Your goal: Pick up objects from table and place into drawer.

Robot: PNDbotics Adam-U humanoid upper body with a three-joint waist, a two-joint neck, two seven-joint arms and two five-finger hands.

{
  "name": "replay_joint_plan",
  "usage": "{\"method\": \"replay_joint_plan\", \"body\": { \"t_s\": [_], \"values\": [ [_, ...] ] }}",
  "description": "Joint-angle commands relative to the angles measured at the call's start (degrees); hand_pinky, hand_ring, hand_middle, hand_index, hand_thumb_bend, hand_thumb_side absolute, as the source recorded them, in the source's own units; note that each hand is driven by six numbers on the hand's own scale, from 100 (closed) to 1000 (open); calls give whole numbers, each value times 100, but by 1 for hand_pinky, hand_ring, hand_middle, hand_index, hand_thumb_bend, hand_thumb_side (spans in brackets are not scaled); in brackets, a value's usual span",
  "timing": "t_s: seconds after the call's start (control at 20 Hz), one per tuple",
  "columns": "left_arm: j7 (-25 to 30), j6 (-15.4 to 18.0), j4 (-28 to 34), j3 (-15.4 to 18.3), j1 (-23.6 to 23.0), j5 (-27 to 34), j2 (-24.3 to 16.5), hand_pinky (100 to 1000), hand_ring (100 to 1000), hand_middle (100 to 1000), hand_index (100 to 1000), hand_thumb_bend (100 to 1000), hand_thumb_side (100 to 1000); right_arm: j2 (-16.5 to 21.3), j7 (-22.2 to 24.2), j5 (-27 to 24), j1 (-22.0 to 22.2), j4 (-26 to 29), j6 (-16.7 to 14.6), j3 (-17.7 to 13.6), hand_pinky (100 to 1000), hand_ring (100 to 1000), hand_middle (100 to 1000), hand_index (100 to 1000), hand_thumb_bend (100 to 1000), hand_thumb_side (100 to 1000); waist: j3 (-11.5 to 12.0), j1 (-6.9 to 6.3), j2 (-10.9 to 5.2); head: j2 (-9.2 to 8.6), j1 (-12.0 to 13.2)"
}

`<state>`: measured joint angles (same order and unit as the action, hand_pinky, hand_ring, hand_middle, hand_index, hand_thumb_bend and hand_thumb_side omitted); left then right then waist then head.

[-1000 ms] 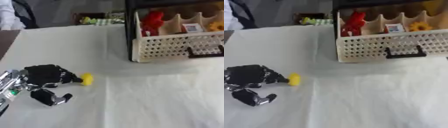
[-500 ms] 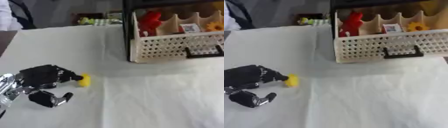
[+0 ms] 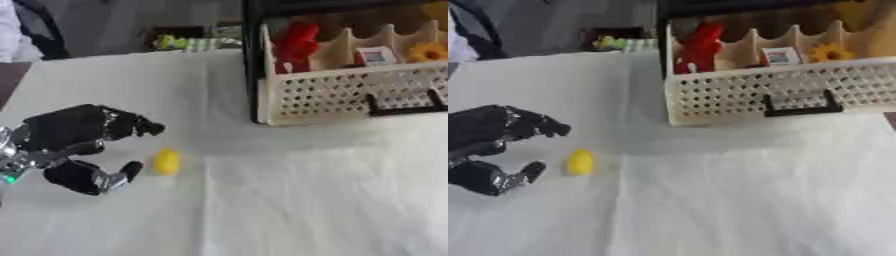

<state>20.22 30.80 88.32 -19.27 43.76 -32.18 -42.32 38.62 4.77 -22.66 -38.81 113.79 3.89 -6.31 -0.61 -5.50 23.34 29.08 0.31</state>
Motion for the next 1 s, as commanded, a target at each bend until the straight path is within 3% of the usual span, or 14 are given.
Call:
{"method": "replay_joint_plan", "body": {
  "t_s": [0.05, 0.5, 1.0],
  "values": [
    [192, 34, -262, 160, 225, 137, 12, 504, 719, 784, 1000, 100, 897, 93, 22, -59, -63, 81, 21, -72, 472, 605, 211, 511, 145, 1000, -16, 15, -111, -46, 5],
    [812, 291, -946, 237, 523, 21, 213, 528, 732, 755, 1000, 100, 959, 59, 46, -77, -81, 81, 90, -97, 472, 605, 211, 510, 137, 1000, -65, -22, -85, -41, 26],
    [1271, 709, -1220, 203, 547, -366, 252, 567, 749, 761, 1000, 123, 1000, 20, 33, -85, -104, 81, 145, -110, 472, 603, 208, 507, 131, 1000, -61, -25, -69, -35, 52]
  ]
}}
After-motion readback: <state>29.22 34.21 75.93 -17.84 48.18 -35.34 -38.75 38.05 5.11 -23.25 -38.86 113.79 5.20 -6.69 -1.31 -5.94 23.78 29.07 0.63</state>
